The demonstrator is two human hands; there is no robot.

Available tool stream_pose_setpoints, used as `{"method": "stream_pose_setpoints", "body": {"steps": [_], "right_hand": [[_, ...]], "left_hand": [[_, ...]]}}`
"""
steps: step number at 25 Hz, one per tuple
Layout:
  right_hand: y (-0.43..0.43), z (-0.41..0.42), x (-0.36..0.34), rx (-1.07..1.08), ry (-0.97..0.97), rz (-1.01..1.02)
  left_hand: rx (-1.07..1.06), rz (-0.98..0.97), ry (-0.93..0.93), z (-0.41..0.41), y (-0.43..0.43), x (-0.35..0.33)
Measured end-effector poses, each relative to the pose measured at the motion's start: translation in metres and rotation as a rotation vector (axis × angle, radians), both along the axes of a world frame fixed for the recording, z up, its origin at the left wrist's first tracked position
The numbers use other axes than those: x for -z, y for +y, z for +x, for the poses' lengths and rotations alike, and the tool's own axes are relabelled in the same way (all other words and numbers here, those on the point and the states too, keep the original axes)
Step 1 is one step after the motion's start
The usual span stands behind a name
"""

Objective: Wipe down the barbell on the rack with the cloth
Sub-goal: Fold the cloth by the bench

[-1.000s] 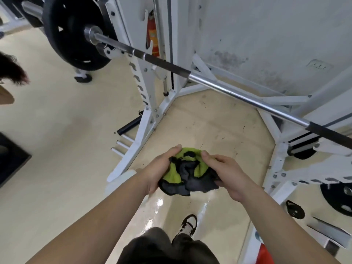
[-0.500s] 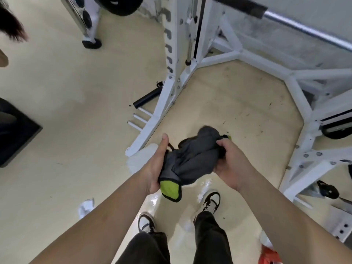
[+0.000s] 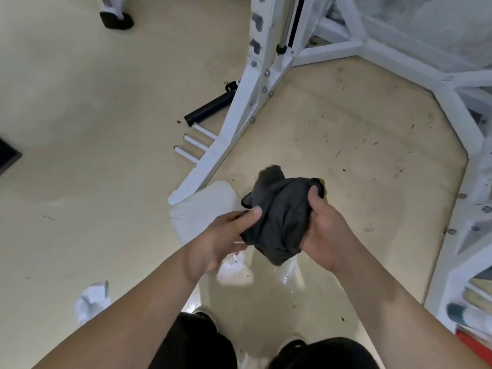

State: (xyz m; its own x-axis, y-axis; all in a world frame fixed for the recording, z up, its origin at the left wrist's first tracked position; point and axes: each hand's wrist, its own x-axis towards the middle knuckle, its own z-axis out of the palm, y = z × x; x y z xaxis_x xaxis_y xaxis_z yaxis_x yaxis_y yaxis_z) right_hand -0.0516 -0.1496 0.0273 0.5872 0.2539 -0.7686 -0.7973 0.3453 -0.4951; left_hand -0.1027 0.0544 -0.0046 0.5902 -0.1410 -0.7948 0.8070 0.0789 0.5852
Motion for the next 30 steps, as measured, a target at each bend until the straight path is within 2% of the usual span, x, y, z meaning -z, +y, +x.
{"method": "stream_pose_setpoints", "body": {"steps": [3,7,9,12,15,17,19,21,23,26,30], "right_hand": [[-0.011,-0.002,0.074,-0.009,-0.05,-0.001],[0.003,0.003,0.138,-0.162,-0.175,-0.085],[0.017,0.002,0.162,-0.24,-0.179,-0.143],[0.026,-0.004,0.186,-0.33,-0.17,-0.223],[0.031,-0.005,0.188,-0.304,-0.164,-0.098],[0.037,-0.007,0.182,-0.244,-0.136,0.017],[0.048,-0.009,0.178,-0.154,-0.121,0.074],[0.058,-0.01,0.178,-0.121,-0.138,0.103],[0.063,-0.008,0.175,-0.124,-0.151,0.12],[0.056,0.0,0.166,-0.1,-0.178,0.082],[0.03,0.017,0.161,-0.062,-0.253,-0.16]], "left_hand": [[-0.191,-0.084,-0.033,0.005,0.005,0.077],[-0.319,0.009,-0.17,0.022,0.039,0.138],[-0.337,0.047,-0.246,0.023,0.054,0.149],[-0.417,0.006,-0.374,0.025,0.067,0.147],[-0.546,-0.084,-0.452,0.033,0.083,0.144],[-0.609,-0.078,-0.356,0.029,0.083,0.154],[-0.614,0.073,-0.13,0.014,0.073,0.183],[-0.441,0.178,0.071,-0.001,0.062,0.209],[-0.27,0.037,0.146,-0.003,0.053,0.218],[-0.372,-0.119,0.021,0.009,0.056,0.211],[-0.398,-0.025,-0.253,0.026,0.077,0.181]]}}
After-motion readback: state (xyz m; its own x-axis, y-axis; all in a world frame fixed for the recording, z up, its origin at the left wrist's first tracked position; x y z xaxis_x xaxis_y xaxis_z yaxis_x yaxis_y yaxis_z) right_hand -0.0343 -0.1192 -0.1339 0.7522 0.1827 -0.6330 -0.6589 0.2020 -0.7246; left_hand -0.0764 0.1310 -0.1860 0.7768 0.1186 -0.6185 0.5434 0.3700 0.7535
